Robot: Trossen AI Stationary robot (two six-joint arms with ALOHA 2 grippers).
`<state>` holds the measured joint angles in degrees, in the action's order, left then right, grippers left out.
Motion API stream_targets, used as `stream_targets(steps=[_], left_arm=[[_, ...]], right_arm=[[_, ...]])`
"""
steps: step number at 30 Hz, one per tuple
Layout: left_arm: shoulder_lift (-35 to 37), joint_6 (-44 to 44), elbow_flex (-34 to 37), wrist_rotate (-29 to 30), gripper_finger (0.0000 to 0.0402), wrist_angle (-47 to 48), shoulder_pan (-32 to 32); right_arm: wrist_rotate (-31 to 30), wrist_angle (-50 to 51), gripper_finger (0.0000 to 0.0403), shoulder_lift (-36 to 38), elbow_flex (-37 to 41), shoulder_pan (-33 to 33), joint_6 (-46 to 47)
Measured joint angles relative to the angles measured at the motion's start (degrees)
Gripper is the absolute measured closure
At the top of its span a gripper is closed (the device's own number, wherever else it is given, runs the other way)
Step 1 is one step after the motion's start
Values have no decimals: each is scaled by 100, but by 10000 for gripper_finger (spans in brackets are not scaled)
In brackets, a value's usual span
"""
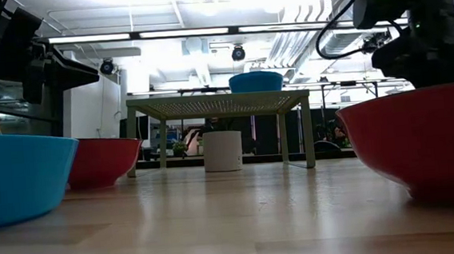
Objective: Pick & Place Mini bowls
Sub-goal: Put the red patterned bowl on the shelf
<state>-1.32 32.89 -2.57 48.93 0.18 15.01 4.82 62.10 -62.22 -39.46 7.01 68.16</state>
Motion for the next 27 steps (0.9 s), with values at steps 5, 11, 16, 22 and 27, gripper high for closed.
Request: stream_targets(steps=[5,11,16,22,27], left_arm=[[0,0,0,0,275,1,-1],[2,-1,0,0,275,1,1],[0,0,0,0,275,0,1],[0,1,0,0,275,1,1],[0,0,0,0,275,-1,1]], right_arm=[[13,-346,258,-2,0,-167,0],[68,-644,258,-121,0,-290,0],[204,-902,259,-219,0,-377,11],[236,-1047,259,-232,-77,-396,1],[306,-997,259,-411,-445,-269,-722]])
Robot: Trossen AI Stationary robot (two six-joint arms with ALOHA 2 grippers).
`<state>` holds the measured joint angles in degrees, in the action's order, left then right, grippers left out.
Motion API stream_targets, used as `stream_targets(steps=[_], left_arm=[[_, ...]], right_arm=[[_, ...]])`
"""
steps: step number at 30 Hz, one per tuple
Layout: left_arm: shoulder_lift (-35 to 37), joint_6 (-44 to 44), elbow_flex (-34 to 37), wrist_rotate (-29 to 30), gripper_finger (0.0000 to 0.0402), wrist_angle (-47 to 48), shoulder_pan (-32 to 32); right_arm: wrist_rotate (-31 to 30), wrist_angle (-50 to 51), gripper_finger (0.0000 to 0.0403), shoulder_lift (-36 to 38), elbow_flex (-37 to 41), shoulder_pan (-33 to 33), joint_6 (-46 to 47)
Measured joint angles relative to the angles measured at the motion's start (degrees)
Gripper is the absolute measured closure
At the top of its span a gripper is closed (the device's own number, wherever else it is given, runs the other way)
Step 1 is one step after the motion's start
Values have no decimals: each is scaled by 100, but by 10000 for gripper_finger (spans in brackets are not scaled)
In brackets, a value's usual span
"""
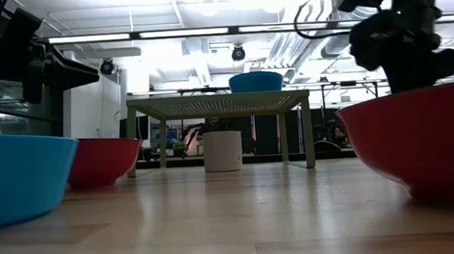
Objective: Pick & Place Mini bowls
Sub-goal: Put the red patterned bowl on the shelf
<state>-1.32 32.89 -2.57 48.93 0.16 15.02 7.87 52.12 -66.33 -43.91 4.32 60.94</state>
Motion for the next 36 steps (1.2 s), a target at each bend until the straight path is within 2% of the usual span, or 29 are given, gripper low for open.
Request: stream_targets(steps=[4,8,17,36], left_arm=[[0,2,0,1,275,2,0],[1,0,0,0,275,2,-2],[1,1,0,0,275,2,-2],[0,2,0,0,275,0,-2]], right_arm=[[281,64,259,-344,-325,229,-811],[488,179,259,-684,-480,275,-1057],[254,207,259,-1158,-567,19,63],[53,-379,259,-2070,-566,-261,791]])
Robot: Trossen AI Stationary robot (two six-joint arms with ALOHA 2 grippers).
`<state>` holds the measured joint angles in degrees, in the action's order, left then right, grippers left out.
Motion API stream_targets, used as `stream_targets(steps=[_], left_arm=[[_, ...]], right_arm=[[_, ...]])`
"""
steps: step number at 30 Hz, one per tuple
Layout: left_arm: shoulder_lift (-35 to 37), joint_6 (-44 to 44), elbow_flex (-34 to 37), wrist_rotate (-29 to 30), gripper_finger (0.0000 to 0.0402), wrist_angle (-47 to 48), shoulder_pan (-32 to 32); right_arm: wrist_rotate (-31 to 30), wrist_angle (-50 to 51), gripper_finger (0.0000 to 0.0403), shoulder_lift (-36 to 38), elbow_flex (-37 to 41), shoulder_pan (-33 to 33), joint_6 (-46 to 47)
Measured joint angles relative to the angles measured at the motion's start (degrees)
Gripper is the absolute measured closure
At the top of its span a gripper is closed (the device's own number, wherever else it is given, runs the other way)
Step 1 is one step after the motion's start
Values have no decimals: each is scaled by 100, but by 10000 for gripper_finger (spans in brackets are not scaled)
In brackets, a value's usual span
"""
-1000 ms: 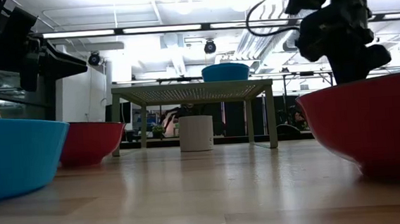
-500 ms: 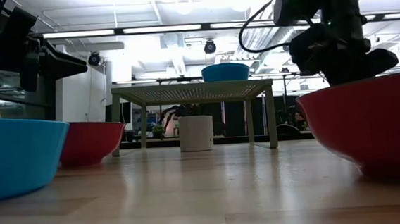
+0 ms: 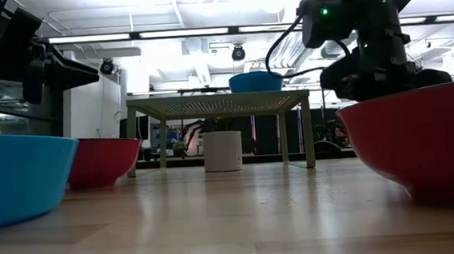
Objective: Pick & Place Mini bowls
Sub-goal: Put the red patterned bowl on the shelf
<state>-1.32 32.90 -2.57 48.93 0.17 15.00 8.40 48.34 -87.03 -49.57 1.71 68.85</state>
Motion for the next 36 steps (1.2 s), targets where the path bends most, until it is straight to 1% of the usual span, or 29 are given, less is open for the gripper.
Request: stream_targets(steps=[5,8,11,16,17,20,23,26,30,36], left_arm=[[0,-1,0,0,275,2,1],[1,-2,0,0,275,1,2],[2,-2,0,0,275,1,2],[0,-2,0,0,275,2,2],[0,-1,0,0,275,2,1],[0,0,0,0,275,0,1],[0,-2,0,0,275,0,1],[1,0,0,0,275,1,0],[2,0,0,0,275,1,0],[0,0,0,0,275,1,0]], right_arm=[[-180,-2,259,-183,0,-45,175],[-165,21,271,-233,0,-98,187],[-161,74,301,-233,27,-151,246],[-91,238,376,-204,27,-269,329],[-110,295,385,-195,29,-287,319],[-114,362,389,-206,7,-362,308],[-126,468,390,-209,-89,-456,67],[-192,754,400,-234,-299,-534,-169],[-320,802,402,-240,-713,-594,-576],[-677,1806,402,-240,-1350,-746,-1100]])
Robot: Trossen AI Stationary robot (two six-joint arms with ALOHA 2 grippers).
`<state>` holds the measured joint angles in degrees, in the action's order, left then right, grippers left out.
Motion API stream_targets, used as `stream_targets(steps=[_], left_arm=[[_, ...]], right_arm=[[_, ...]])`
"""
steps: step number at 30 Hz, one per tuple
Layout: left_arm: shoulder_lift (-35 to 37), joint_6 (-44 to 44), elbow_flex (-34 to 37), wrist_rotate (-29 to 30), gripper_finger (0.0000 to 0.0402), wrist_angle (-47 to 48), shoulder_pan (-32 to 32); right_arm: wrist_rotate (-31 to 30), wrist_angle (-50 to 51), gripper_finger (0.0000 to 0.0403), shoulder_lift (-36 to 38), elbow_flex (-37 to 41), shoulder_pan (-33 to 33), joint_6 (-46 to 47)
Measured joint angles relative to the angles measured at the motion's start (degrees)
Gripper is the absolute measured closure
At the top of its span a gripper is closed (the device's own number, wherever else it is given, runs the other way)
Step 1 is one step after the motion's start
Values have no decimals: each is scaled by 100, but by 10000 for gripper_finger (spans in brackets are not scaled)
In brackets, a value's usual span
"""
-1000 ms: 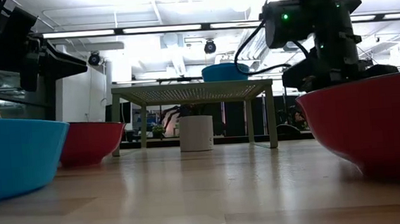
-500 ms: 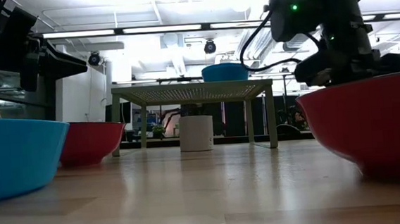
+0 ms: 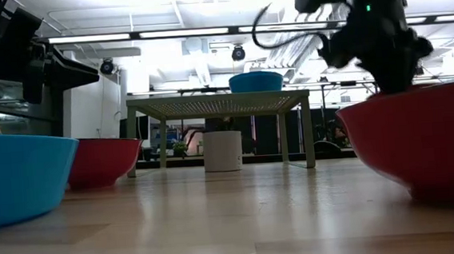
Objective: Pick & Place Mini bowls
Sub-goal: Put the red patterned bowl on the shelf
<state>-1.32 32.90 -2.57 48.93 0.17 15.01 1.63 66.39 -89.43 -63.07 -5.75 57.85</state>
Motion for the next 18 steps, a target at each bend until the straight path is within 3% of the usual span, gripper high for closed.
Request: stream_targets(steps=[8,18], left_arm=[[0,-2,0,0,275,-1,2],[0,-2,0,0,275,-1,0]], right_arm=[[-573,1141,402,2,-1049,-217,-1835],[-2495,2029,402,7,-1893,-493,-5307]])
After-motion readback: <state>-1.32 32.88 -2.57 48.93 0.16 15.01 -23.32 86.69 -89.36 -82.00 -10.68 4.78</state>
